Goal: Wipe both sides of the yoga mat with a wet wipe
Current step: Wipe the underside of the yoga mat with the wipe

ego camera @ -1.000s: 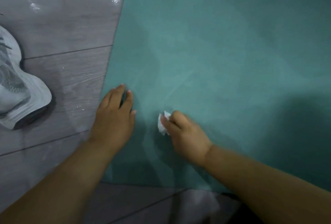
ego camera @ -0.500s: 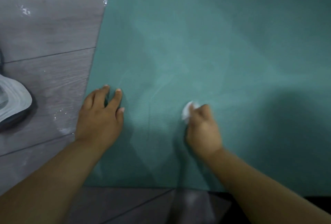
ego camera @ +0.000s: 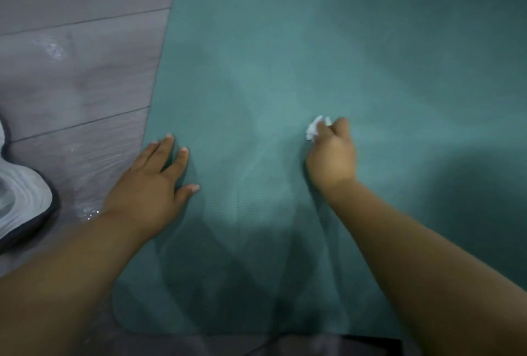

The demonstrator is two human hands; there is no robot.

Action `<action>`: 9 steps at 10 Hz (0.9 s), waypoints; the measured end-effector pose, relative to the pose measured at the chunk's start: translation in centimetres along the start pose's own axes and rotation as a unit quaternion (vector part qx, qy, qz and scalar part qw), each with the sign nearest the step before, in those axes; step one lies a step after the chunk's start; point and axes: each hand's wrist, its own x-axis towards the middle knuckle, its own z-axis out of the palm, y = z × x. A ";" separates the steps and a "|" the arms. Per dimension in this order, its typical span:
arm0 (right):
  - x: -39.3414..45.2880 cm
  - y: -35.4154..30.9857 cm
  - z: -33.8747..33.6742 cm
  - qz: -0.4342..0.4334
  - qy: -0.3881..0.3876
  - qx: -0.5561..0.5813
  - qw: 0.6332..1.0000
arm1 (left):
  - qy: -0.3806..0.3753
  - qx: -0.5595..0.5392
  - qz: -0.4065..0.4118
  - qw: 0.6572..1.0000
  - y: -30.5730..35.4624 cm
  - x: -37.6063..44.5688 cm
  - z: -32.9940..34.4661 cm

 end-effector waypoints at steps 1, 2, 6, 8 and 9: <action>-4.2 -5.9 1.9 -0.270 -0.103 0.135 0.948 | 0.016 -0.006 0.015 1.000 -0.7 -0.1 0.3; -2.5 -3.1 3.0 -0.339 -0.061 0.135 0.929 | 0.024 -0.012 0.022 0.999 -1.3 -0.1 0.6; 4.7 -5.2 2.1 -0.010 0.036 0.100 0.994 | 0.053 -0.018 0.017 0.998 -0.8 -0.3 0.9; 1.8 -8.5 3.7 -0.395 -0.081 0.102 0.909 | 0.081 -0.013 0.027 0.996 -1.4 0.1 1.2; 5.7 -2.6 0.6 -0.331 -0.099 -0.010 0.938 | 0.121 -0.019 0.036 0.992 -1.1 0.2 1.7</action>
